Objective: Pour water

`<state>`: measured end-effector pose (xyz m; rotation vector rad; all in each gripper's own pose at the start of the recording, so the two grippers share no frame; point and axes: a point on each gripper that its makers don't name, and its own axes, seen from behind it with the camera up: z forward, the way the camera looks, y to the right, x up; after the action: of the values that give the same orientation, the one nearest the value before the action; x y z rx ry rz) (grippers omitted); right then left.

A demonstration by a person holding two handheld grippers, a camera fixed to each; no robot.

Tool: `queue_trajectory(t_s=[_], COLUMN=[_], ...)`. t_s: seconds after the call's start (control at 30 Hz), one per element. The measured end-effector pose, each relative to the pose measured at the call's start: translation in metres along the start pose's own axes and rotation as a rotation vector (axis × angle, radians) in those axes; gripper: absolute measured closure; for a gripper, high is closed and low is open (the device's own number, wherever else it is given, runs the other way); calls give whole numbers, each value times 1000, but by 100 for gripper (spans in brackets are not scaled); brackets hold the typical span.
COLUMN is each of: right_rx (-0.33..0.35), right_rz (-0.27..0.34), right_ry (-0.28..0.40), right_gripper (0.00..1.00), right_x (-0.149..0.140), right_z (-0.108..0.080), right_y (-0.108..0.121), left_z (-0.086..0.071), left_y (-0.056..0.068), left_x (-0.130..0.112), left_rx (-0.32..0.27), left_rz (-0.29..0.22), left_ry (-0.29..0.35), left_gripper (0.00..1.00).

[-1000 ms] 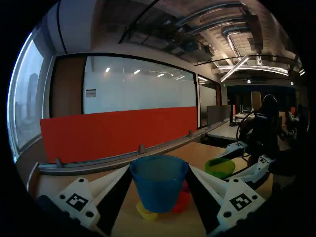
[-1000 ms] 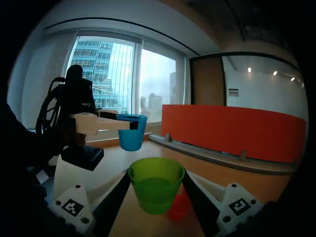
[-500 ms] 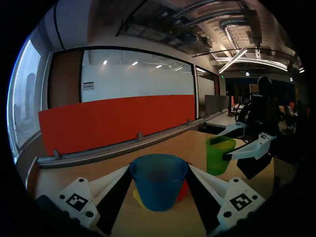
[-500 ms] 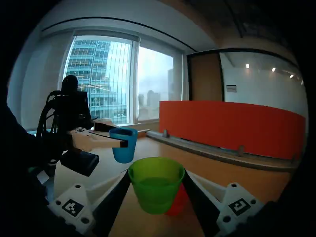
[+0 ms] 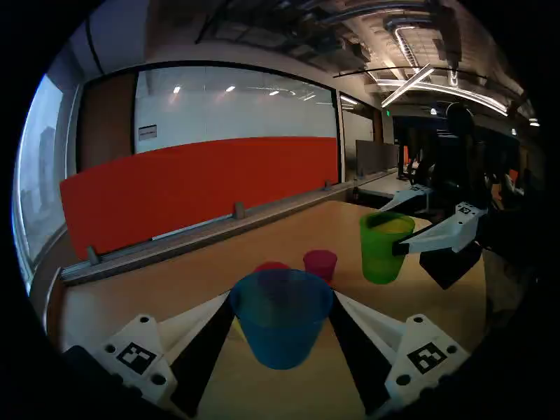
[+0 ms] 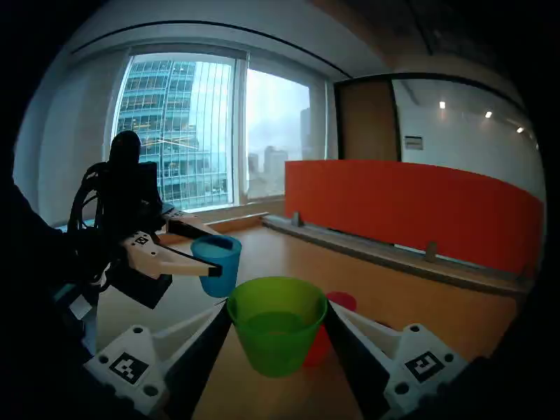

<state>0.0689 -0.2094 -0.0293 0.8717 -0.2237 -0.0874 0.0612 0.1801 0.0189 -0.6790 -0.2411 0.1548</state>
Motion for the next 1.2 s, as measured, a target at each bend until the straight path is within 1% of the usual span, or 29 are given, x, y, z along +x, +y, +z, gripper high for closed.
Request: queue_trajectory(t_s=[0.4,0.6,0.77,0.97,1.2], right_rx=[15,15,18,29,42], right_rz=[1,-4,-9,-14,-24], right_ry=[-88,-132,-166,-206,-262], right_gripper=[8,8,8,8,8], right_x=[-38,-54,-65,-77,-93], right_z=[6,8,10,13,17], right_y=[3,7,9,10,11], left_z=[13,18,21,24,28], left_y=[6,7,7,8,12], left_x=[-50,-73,-87,-102,-115], left_rx=[-22,-39,-60,-79,-107], left_rz=[19,27,43,76,86], left_ry=[-123,-193,-255,-325,-380], left_gripper=[11,11,11,11,11])
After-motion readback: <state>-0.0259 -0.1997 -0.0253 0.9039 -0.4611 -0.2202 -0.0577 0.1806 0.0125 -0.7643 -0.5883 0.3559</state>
